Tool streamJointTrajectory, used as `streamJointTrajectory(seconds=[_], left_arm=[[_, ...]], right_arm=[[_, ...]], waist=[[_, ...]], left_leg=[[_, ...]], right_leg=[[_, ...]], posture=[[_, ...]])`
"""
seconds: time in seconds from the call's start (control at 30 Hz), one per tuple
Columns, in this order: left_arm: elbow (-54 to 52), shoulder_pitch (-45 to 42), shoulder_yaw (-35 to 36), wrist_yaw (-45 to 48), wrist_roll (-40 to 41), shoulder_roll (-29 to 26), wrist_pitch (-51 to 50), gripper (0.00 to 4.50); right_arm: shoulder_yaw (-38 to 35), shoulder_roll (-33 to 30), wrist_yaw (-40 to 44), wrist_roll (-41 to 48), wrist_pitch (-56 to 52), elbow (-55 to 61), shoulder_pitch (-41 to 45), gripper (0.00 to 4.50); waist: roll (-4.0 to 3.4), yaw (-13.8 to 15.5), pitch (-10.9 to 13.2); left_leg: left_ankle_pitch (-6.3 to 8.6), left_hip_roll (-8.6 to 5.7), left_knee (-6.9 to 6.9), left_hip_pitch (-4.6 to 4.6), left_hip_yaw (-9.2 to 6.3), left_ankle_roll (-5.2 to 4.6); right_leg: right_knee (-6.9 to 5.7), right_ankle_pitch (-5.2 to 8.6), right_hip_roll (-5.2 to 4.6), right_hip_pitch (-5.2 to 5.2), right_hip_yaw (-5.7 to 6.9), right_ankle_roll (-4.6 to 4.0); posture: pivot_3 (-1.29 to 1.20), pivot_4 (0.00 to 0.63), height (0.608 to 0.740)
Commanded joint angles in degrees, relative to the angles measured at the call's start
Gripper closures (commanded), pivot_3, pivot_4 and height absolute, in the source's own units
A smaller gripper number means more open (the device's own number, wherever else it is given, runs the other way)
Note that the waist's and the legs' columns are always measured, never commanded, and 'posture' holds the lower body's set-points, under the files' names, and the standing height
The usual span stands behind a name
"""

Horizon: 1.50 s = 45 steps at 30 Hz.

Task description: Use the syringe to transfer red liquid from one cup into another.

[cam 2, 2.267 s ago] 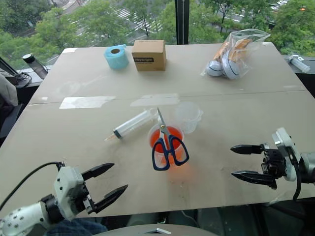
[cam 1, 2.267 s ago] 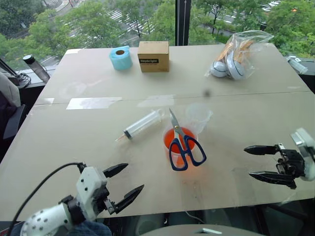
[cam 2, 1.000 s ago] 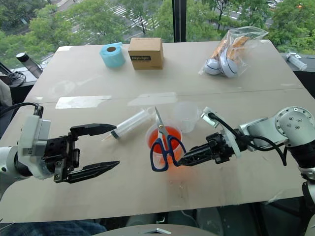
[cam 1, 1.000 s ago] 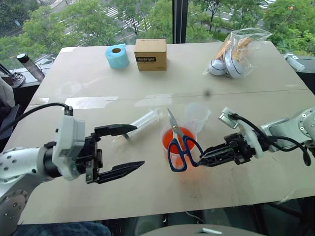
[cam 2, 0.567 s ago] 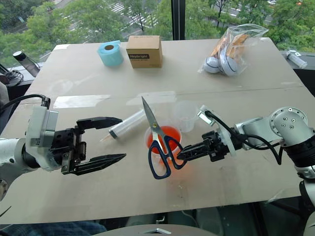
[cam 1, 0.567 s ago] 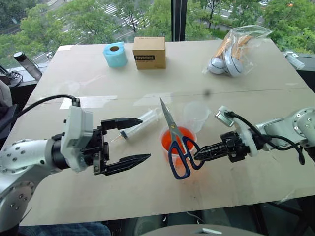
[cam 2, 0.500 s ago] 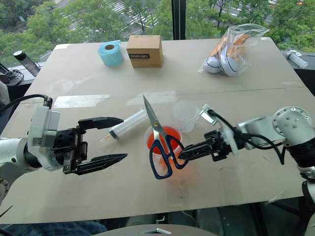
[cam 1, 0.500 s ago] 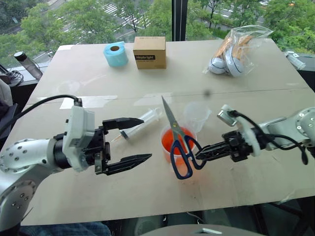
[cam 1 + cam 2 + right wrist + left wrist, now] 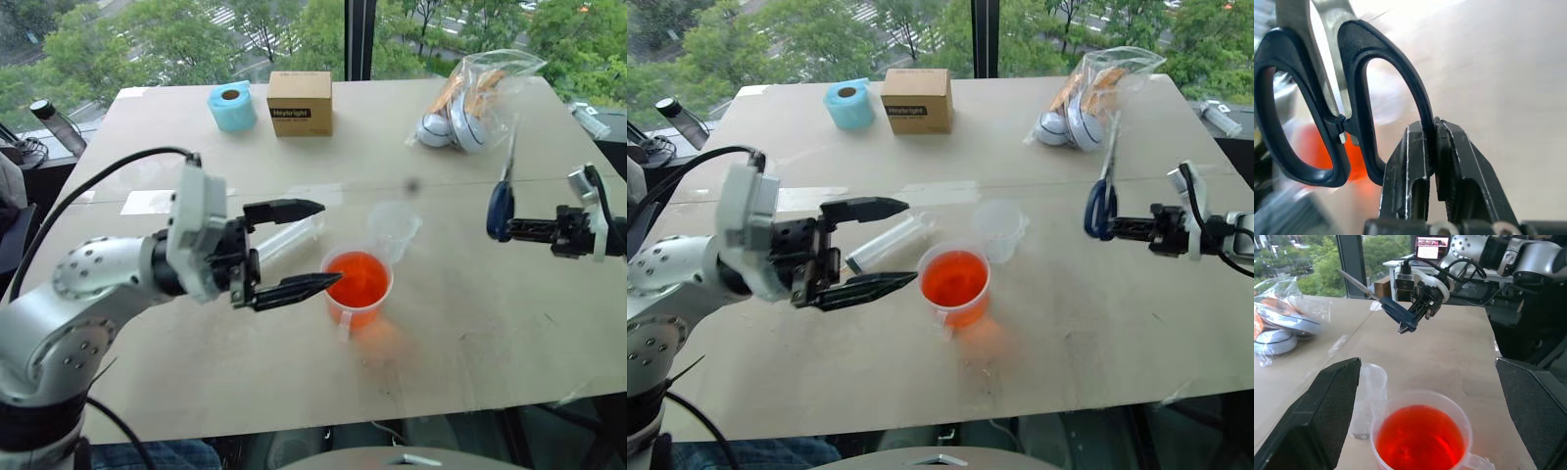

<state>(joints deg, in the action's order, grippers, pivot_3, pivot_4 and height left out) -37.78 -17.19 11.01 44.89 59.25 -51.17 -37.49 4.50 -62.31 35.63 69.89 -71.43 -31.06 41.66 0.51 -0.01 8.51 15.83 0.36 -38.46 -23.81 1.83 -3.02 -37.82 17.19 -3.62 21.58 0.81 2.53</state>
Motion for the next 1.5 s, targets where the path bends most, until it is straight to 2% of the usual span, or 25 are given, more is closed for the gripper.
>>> streamJointTrajectory(seconds=[0.03, 0.17, 0.23, 0.27, 0.37, 0.4, 0.47, 0.53, 0.7, 0.8, 0.93, 1.1, 1.2, 1.37, 1.5], left_arm=[[1.13, -5.06, -3.82, -1.80, -2.83, 0.99, -1.19, 0.00], [2.09, -7.83, -6.03, -1.77, -5.07, 2.08, -1.67, 0.00], [2.16, -7.55, -6.17, -1.34, -5.95, 2.42, -1.35, 0.00], [2.14, -7.26, -6.10, -1.14, -6.33, 2.50, -1.21, 0.00], [2.22, -6.30, -5.33, -0.75, -7.27, 2.39, -1.07, 0.00], [2.31, -5.89, -4.92, -0.69, -7.56, 2.24, -1.04, 0.00], [2.67, -4.60, -3.54, -0.82, -7.75, 2.02, -1.13, 0.00], [3.65, -2.97, -2.06, -0.93, -8.68, 1.80, -0.81, 0.00], [8.56, 1.37, 0.63, -0.88, -13.92, 0.54, 0.30, 0.00], [12.21, 1.35, -0.68, -2.16, -16.53, -0.98, -2.97, 0.00], [16.73, -6.89, -7.55, -0.40, -18.65, -4.41, -11.19, 0.00], [26.02, -20.03, -18.47, 6.01, -26.24, -7.05, -14.58, 0.00], [29.41, -26.40, -28.25, 11.43, -34.95, -9.57, -13.62, 0.00], [41.70, -39.15, -40.99, 22.74, -45.24, -5.54, -10.85, 0.00], [51.91, -45.03, -46.57, 29.73, -50.52, -0.64, -8.76, 0.00]], right_arm=[[-1.13, 2.76, -0.38, -10.04, 3.23, -5.87, 4.30, 4.48], [-3.13, 6.61, -4.32, -20.40, 9.28, -12.03, 7.10, 4.48], [-2.89, 7.19, -2.72, -24.80, 12.68, -12.30, 7.09, 3.66], [-3.25, 7.33, -2.02, -26.08, 13.02, -12.47, 7.29, 3.40], [-3.02, 6.68, 0.45, -31.10, 15.65, -10.94, 7.01, 1.98], [-2.33, 6.09, 1.36, -33.32, 17.60, -9.67, 6.48, 1.69], [-0.52, 4.08, 5.43, -37.69, 21.68, -6.65, 5.38, 0.67], [-1.18, 3.09, 11.54, -38.73, 24.98, -3.09, 4.36, 0.02], [-9.93, 5.00, 23.66, -31.32, 28.06, 11.86, -0.99, 0.02], [-12.39, 5.33, 28.65, -22.49, 21.44, 28.06, -5.96, 0.02], [-12.75, 5.40, 31.14, -13.84, 15.27, 42.83, -6.45, 0.02], [-12.86, 8.31, 31.04, -16.77, 23.01, 50.96, -9.60, 0.02], [-12.25, 7.71, 31.64, -20.12, 25.99, 52.06, -12.12, 0.02], [-14.38, 7.10, 30.97, -18.94, 25.67, 55.63, -15.21, 0.02], [-16.27, 7.88, 27.94, -19.78, 26.93, 58.67, -18.34, 0.02]], waist=[[0.01, -0.30, 0.01], [0.02, -0.59, 0.03], [0.02, -0.56, 0.08], [0.01, -0.53, 0.11], [0.01, -0.52, 0.12], [0.01, -0.51, 0.12], [-0.02, -0.49, 0.14], [-0.03, -0.42, 0.15], [-0.03, -0.77, 0.16], [-0.03, -0.63, 0.16], [0.01, 0.28, 0.22], [0.27, 0.80, 0.25], [0.30, 0.85, 0.27], [0.31, 0.83, 0.29], [0.32, 0.76, 0.29]], left_leg=[[-0.02, 0.02, 0.00, 0.00, 0.04, 0.04], [-0.10, 0.07, 0.03, -0.02, 0.09, 0.16], [-0.12, 0.08, 0.06, -0.03, 0.10, 0.20], [-0.12, 0.08, 0.06, -0.04, 0.11, 0.20], [-0.12, 0.08, 0.04, -0.04, 0.11, 0.21], [-0.13, 0.08, 0.04, -0.04, 0.12, 0.22], [-0.14, 0.08, 0.02, -0.01, 0.11, 0.23], [-0.14, 0.08, 0.02, 0.00, 0.10, 0.24], [-0.15, 0.13, 0.03, 0.07, 0.09, 0.26], [-0.16, 0.19, 0.03, 0.06, 0.03, 0.27], [-0.15, 0.16, -0.01, -0.01, -0.03, 0.26], [-0.15, 0.10, -0.07, -0.02, -0.14, 0.26], [-0.15, 0.01, -0.09, -0.04, -0.09, 0.26], [-0.16, 0.03, -0.14, -0.05, -0.09, 0.27], [-0.16, 0.05, -0.19, -0.05, -0.09, 0.26]], right_leg=[[-0.01, 0.00, 0.04, 0.02, -0.05, 0.00], [-0.04, 0.00, 0.12, 0.11, -0.11, 0.02], [-0.03, 0.03, 0.12, 0.12, -0.11, 0.06], [-0.04, 0.04, 0.11, 0.12, -0.11, 0.09], [-0.04, 0.05, 0.08, 0.12, -0.11, 0.10], [-0.05, 0.05, 0.08, 0.12, -0.11, 0.10], [-0.09, 0.05, 0.07, 0.12, -0.12, 0.10], [-0.12, 0.05, 0.07, 0.12, -0.10, 0.10], [-0.17, 0.05, 0.11, 0.11, -0.14, 0.10], [-0.18, 0.05, 0.14, 0.11, -0.07, 0.10], [-0.19, 0.04, 0.06, 0.11, 0.01, 0.10], [-0.17, 0.04, 0.12, 0.07, 0.11, 0.10], [-0.17, 0.05, 0.22, 0.10, 0.05, 0.11], [-0.24, 0.05, 0.49, 0.12, 0.01, 0.11], [-0.25, 0.05, 0.51, 0.12, 0.00, 0.11]], posture=[[0.00, 0.150, 0.740], [0.00, 0.150, 0.740], [0.00, 0.150, 0.740], [0.00, 0.150, 0.740], [0.00, 0.150, 0.740], [0.00, 0.150, 0.740], [0.00, 0.150, 0.740], [0.00, 0.150, 0.740], [0.00, 0.150, 0.740], [0.00, 0.150, 0.740], [0.00, 0.150, 0.740], [0.00, 0.150, 0.740], [0.00, 0.150, 0.740], [0.00, 0.150, 0.740], [0.00, 0.150, 0.740]])
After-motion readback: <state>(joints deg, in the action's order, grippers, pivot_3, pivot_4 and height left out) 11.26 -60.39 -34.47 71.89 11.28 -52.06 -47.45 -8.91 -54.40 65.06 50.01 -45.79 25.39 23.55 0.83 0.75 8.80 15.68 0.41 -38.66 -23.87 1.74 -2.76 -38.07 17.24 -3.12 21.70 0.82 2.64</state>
